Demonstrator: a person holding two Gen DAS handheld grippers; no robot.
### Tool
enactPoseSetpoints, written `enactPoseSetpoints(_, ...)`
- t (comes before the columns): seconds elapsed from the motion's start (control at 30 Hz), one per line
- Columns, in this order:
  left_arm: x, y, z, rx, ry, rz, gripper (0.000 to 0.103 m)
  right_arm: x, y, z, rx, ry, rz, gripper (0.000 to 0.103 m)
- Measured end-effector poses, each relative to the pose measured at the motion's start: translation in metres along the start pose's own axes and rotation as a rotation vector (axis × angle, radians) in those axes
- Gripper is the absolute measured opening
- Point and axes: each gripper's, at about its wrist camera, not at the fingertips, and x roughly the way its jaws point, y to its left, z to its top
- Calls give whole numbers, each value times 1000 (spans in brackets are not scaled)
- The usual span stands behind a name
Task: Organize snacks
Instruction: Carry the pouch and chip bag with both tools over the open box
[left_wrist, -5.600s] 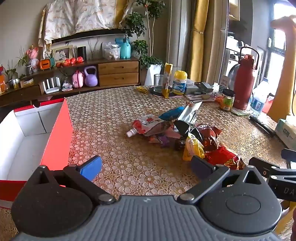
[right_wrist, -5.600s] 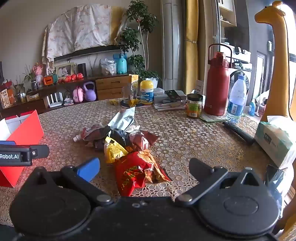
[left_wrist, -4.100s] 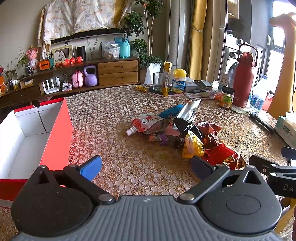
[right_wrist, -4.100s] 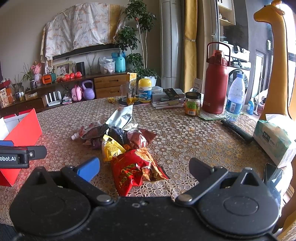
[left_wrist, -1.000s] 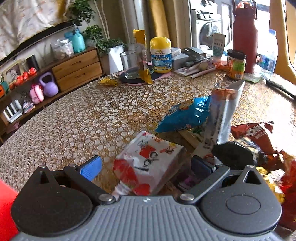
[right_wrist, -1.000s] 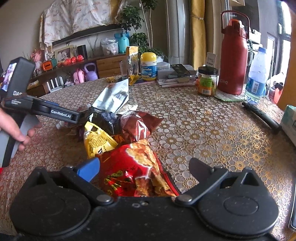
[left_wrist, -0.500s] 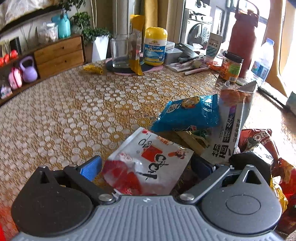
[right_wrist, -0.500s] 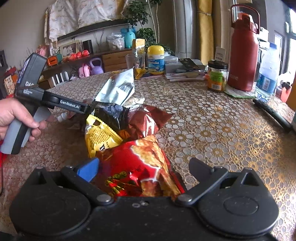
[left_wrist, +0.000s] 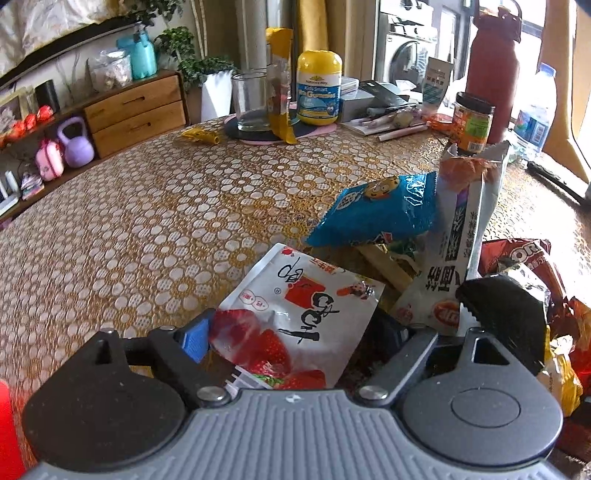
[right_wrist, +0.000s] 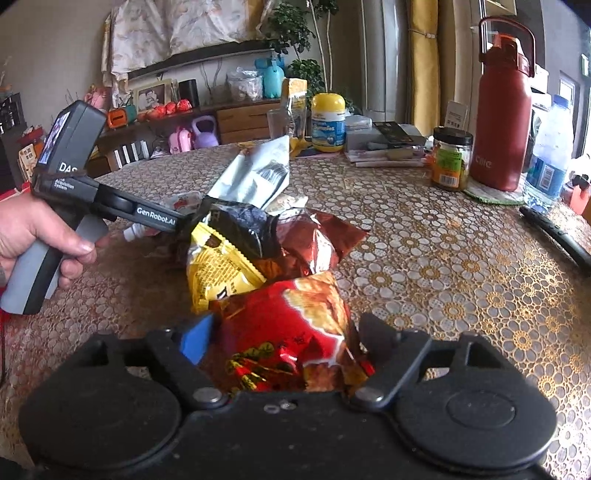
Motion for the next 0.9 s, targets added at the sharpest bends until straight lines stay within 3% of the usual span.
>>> enactPoseSetpoints(0.1, -6, 0, -3, -21, 5, 22, 85, -4, 2, 0, -3, -8, 15, 61)
enactPoseSetpoints(0.13, -8, -1, -5, -21, 5, 29, 84, -7, 3, 0, -3, -14, 15, 60)
enactPoseSetpoints(0.63, -90, 5, -27, -113, -58, 115, 79, -58, 9, 13, 2, -127, 23, 59)
enactPoseSetpoints(0.9, -163, 6, -36, -137, -177, 112, 78, -88, 24, 20, -27, -181, 49, 59)
